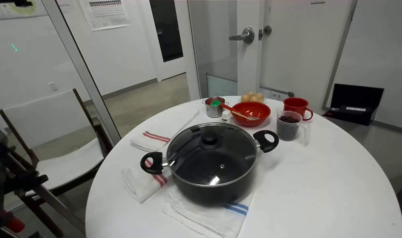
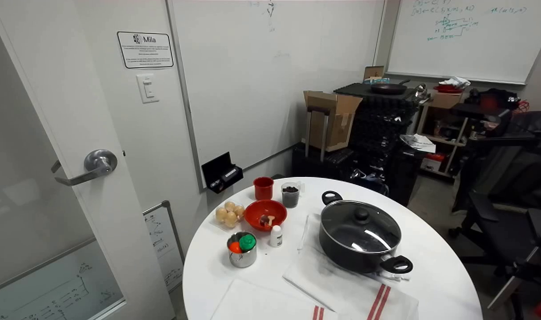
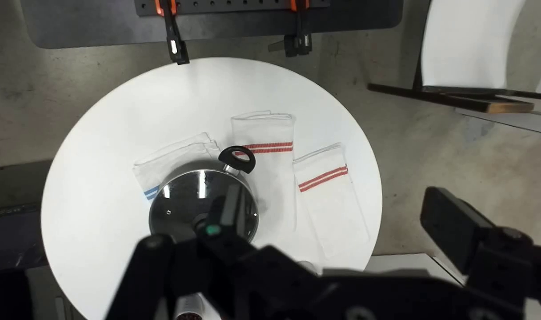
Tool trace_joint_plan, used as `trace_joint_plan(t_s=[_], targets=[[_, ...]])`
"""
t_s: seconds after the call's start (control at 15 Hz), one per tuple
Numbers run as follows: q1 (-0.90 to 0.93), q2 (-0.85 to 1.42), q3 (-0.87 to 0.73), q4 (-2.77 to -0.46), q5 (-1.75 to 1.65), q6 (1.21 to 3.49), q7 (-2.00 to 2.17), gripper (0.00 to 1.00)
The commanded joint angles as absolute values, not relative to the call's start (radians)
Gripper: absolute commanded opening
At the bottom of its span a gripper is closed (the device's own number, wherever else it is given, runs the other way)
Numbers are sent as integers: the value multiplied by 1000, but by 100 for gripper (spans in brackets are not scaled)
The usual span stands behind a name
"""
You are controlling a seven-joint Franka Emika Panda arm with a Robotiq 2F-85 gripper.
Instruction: Pick up the lid from the pot and put it on the table
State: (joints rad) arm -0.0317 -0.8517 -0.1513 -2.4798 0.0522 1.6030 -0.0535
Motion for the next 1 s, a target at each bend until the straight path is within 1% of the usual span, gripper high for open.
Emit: trace_joint_plan(t_s=[0.0, 0.27, 0.53, 0.93], targets=[[-52, -815, -139, -2474, 63, 1622, -54, 100], [-59, -706, -126, -2469, 61, 1710, -34, 100], [-55, -528, -102, -2450, 63, 1832, -6, 100], [-75, -232, -40, -2414, 23, 2131, 170, 100]])
